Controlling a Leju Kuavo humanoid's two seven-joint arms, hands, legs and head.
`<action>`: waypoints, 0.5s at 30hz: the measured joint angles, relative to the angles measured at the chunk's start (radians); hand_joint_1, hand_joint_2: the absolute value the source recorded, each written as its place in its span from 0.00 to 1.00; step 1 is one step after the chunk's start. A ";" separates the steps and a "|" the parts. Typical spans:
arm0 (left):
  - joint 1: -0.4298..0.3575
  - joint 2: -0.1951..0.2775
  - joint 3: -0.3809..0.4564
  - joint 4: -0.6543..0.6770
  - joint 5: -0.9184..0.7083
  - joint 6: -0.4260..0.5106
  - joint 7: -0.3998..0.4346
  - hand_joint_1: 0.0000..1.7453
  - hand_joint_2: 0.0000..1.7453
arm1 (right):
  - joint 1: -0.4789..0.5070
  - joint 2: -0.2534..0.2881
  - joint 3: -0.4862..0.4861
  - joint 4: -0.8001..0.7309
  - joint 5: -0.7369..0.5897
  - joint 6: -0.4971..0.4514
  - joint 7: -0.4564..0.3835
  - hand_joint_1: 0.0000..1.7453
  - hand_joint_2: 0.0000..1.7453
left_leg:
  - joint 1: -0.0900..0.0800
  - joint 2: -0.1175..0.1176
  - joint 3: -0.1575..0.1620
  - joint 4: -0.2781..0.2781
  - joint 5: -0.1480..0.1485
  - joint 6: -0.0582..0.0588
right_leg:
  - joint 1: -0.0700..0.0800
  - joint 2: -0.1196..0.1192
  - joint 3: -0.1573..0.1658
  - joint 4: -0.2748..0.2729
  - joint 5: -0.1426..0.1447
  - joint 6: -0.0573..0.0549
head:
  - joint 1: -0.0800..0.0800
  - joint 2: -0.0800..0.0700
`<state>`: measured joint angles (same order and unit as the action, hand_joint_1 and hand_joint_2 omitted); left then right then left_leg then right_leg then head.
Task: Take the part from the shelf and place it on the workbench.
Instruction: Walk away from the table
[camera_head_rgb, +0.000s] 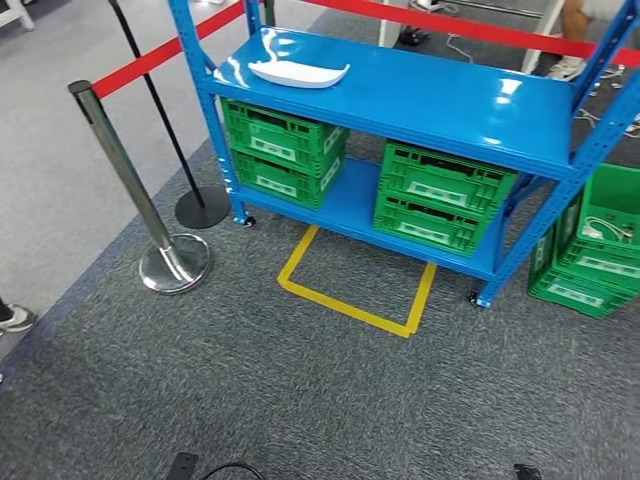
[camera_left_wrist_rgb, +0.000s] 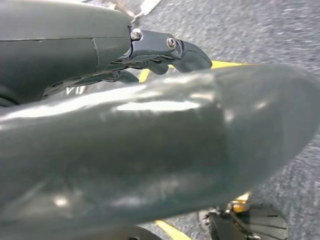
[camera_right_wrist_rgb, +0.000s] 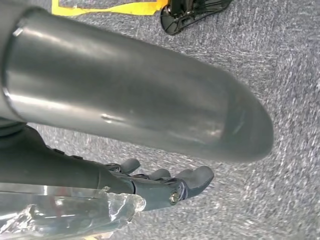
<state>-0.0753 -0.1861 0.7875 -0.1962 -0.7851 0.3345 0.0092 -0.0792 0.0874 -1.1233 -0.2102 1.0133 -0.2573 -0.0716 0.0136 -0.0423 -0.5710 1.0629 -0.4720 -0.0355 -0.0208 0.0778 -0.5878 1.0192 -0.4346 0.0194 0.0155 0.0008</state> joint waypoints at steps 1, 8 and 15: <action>0.000 -0.001 0.000 0.000 0.000 0.000 0.000 0.00 0.00 | -0.001 0.000 0.000 0.000 0.000 0.000 -0.001 0.00 0.00 | 0.003 -0.019 0.019 -0.044 0.011 0.001 | 0.000 0.009 -0.004 0.001 0.002 0.006 | 0.000 0.000; 0.002 -0.005 0.000 0.000 0.000 0.000 0.000 0.00 0.00 | 0.004 0.000 0.000 0.000 -0.005 0.006 -0.001 0.00 0.00 | -0.003 0.023 0.028 -0.078 0.019 0.045 | -0.002 -0.052 -0.084 0.126 -0.067 0.042 | 0.009 0.000; 0.004 -0.006 0.001 0.000 0.003 0.001 0.000 0.00 0.00 | 0.004 0.000 0.000 0.000 -0.005 0.011 -0.003 0.00 0.00 | -0.012 0.093 0.040 -0.076 0.009 0.042 | 0.004 -0.108 -0.027 0.075 -0.034 0.035 | 0.010 0.000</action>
<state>-0.0710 -0.1920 0.7881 -0.1963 -0.7822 0.3351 0.0092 -0.0751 0.0876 -1.1234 -0.2099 1.0082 -0.2466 -0.0750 0.0015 0.0506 -0.5310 0.9866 -0.4628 0.0062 -0.0167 -0.0301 -0.6145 1.0939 -0.4682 0.0544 0.0259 0.0008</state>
